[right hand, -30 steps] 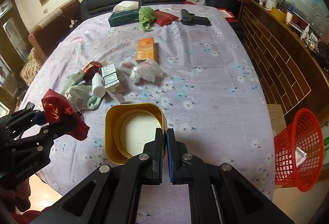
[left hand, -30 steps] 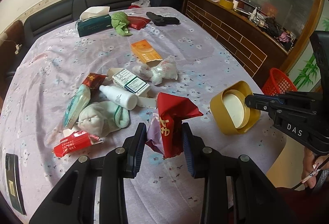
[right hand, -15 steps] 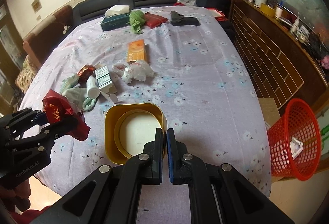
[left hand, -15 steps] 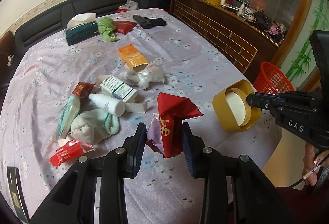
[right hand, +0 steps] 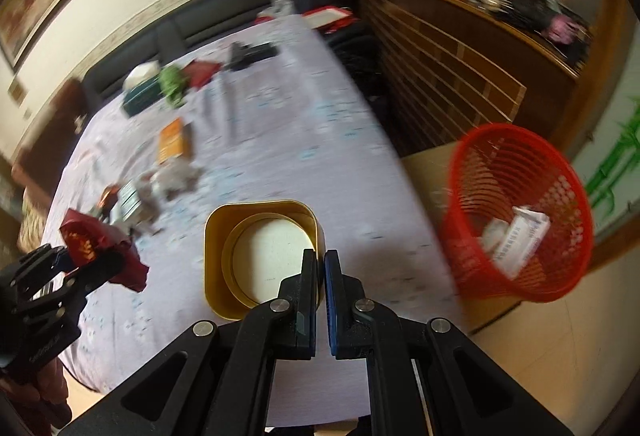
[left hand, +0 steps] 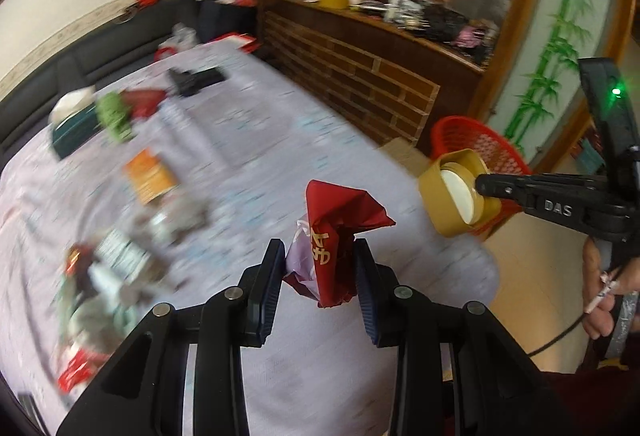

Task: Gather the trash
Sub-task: 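Carry the wrapper and tape roll to the red wastebasket and release both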

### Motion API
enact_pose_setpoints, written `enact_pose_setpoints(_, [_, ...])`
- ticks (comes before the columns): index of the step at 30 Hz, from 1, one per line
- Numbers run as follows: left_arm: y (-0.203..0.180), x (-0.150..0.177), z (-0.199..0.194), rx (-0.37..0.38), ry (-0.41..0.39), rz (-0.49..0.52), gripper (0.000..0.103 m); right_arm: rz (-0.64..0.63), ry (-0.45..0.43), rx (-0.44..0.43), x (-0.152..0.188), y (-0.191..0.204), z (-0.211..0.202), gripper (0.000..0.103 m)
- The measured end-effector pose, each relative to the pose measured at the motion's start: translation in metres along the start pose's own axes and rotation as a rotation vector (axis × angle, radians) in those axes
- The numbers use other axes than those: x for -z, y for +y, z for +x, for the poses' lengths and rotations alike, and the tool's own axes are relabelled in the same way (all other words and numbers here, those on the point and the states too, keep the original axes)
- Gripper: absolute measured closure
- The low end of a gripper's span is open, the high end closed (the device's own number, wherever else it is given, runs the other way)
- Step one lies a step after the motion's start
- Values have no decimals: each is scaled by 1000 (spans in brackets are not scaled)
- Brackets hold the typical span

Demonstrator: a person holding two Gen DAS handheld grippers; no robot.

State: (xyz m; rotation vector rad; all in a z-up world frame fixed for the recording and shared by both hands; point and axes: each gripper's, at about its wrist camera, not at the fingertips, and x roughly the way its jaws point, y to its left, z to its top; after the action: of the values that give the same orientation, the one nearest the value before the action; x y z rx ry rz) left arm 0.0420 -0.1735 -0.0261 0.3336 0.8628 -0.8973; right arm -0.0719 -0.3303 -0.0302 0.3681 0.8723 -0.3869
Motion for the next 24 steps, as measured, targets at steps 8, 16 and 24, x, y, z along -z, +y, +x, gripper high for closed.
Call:
enact_pose_setpoints(8, [-99,-56,42,122,6,150,69,157,-57,80,-24,-110,-21,99])
enact_pose_setpoints(16, [-172,-94,100,202,66,217,69,291,-65,150,-34,-204,-29,99])
enact_pose_setpoints(24, [-194,-110,120,165,48,192,37,316,-41,150,-43,-238,-20,92])
